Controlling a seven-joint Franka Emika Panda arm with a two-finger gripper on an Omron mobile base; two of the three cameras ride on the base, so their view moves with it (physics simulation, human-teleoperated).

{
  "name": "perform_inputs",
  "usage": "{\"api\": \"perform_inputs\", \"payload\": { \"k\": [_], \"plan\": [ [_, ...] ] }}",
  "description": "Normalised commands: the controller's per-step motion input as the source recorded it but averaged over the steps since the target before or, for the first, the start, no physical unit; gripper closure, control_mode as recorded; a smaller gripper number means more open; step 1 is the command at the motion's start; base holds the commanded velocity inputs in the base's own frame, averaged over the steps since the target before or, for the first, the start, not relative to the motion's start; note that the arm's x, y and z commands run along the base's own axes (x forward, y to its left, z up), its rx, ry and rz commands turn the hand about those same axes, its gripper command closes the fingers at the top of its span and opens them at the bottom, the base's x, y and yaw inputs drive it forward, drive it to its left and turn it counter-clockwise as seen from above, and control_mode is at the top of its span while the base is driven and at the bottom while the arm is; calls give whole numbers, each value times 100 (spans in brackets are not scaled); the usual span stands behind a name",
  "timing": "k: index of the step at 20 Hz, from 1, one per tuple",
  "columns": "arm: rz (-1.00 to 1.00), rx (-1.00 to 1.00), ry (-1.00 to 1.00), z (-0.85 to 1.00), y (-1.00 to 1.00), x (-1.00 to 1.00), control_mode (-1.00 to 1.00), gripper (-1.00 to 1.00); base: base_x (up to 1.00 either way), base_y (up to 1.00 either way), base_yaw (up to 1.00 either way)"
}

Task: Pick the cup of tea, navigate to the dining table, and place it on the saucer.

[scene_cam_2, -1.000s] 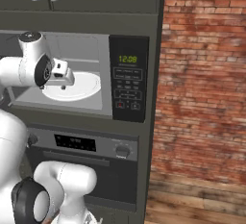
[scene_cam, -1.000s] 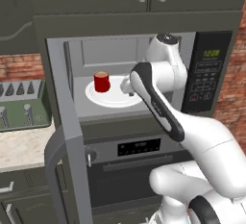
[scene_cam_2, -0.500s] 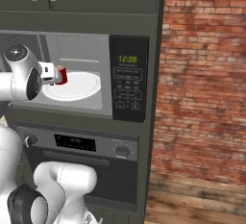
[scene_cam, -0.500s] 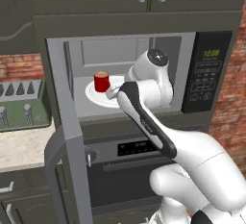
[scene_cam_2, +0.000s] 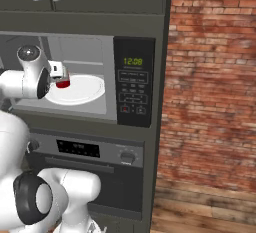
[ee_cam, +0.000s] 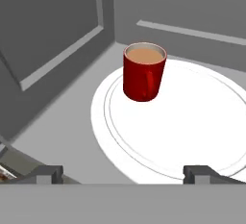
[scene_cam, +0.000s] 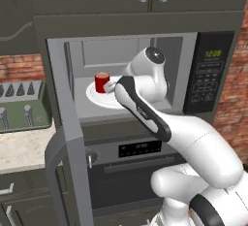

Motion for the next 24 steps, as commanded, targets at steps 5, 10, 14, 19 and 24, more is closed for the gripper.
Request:
{"api": "perform_inputs", "payload": {
  "k": [5, 10, 14, 19, 24],
  "plan": [
    [-2, 3, 5, 4, -4, 32, -100, -100, 0, 0, 0],
    [0, 0, 0, -22, 0, 22, -100, -100, 0, 0, 0],
    [0, 0, -1, -37, 0, 22, -100, -100, 0, 0, 0],
    [0, 0, -1, -42, 0, 24, -100, -100, 0, 0, 0],
    [0, 0, 0, -2, 3, 25, -100, -100, 0, 0, 0]
  ]
}}
